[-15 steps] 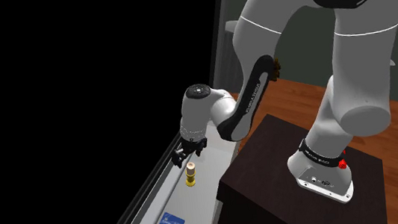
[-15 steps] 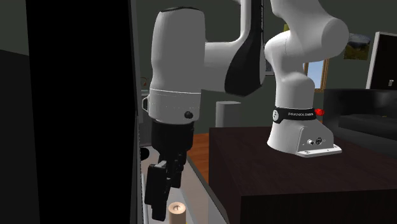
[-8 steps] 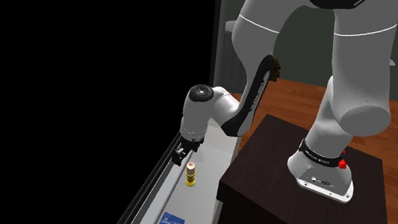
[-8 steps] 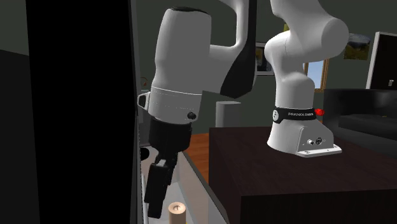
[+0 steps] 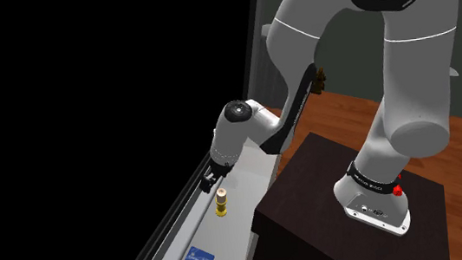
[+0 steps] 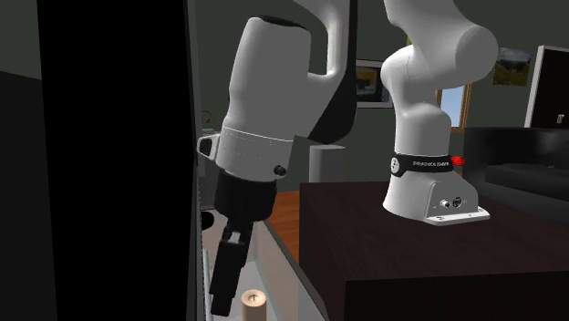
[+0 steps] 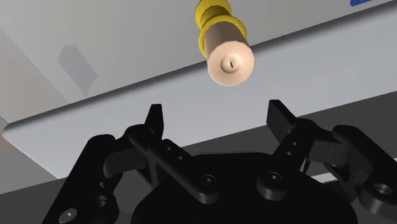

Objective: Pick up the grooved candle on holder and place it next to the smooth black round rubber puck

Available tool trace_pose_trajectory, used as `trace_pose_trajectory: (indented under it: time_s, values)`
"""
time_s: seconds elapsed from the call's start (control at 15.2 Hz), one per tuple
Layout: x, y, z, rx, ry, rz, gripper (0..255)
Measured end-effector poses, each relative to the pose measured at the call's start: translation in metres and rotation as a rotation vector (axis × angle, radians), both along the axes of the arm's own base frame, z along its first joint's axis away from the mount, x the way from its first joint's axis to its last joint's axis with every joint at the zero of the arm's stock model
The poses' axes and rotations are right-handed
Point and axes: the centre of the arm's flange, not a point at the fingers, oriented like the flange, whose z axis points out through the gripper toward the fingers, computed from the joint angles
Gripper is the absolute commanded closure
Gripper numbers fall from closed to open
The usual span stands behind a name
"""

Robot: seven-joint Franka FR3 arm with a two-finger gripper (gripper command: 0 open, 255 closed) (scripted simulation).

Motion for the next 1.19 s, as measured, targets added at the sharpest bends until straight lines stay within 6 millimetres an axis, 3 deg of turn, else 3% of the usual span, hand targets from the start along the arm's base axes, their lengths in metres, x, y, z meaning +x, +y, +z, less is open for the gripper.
trace_pose_trajectory:
  time_s: [0.2,0.4,0.59,0.66,0.79,1.06,1.19]
  values:
    - [-0.005,0.004,-0.001,0.046,0.021,-0.085,255]
    - [-0.020,-0.006,-0.036,0.033,0.126,-0.211,255]
    - [0.002,0.004,-0.035,0.035,0.150,-0.228,255]
    - [0.002,0.004,-0.035,0.036,0.149,-0.229,0]
    - [-0.001,0.006,-0.036,0.025,0.164,-0.196,0]
    - [-0.030,0.019,-0.042,-0.060,0.264,0.099,0]
    - [-0.035,0.022,-0.050,-0.074,0.283,0.159,0]
